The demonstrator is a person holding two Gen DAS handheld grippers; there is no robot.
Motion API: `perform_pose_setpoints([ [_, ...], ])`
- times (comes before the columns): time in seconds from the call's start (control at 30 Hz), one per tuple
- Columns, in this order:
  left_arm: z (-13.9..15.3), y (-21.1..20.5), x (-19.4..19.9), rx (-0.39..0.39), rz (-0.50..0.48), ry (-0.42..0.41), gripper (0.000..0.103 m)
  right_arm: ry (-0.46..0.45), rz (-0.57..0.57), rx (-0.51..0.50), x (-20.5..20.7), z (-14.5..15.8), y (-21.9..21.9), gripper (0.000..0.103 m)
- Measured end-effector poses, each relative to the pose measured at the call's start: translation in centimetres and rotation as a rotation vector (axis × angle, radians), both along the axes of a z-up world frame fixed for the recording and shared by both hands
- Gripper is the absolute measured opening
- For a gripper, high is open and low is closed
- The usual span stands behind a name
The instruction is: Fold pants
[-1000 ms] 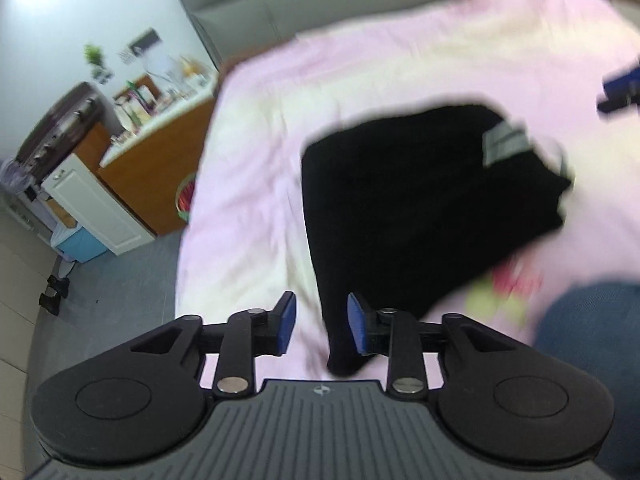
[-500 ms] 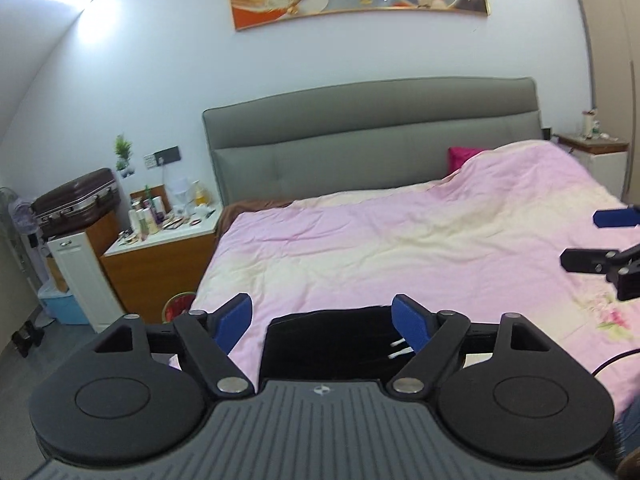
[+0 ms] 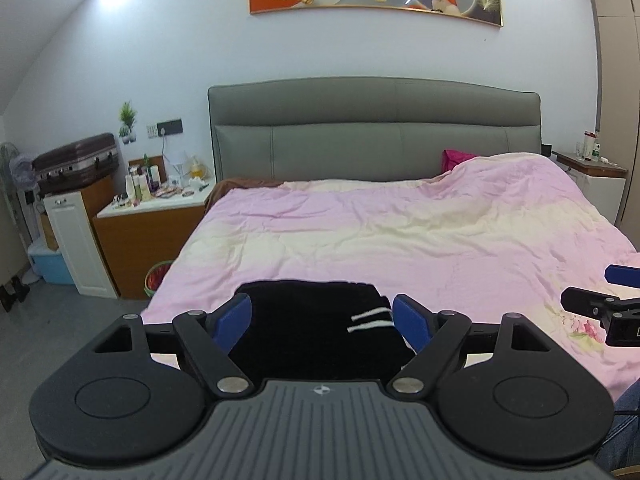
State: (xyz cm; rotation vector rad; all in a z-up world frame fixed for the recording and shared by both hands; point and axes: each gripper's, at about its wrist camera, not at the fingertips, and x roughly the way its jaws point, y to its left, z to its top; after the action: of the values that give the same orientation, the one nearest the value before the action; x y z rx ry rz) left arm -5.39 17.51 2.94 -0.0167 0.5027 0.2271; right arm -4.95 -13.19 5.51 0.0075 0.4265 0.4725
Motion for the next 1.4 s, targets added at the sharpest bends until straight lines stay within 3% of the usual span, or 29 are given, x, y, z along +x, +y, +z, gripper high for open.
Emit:
perform_pose_setpoints([
  [0.23,-4.6,-1.6,0.3,-0.003,0.038,0.127,0.094,0.049,0.005,-0.063,-0.5,-2.0,0.6,0.098],
  [0.37,-5.8,-2.1,0.4,-0.022,0.028,0.171,0.094,0.073,-0.014,-0.066,-0.6,-2.7,0.4,0.098],
  [1.4,-5.2,-3.6,0.3,-0.027,0.029,0.166,0.094,0.105,-0.023,-0.061,0.0,-3.4,-0.3,0.098],
])
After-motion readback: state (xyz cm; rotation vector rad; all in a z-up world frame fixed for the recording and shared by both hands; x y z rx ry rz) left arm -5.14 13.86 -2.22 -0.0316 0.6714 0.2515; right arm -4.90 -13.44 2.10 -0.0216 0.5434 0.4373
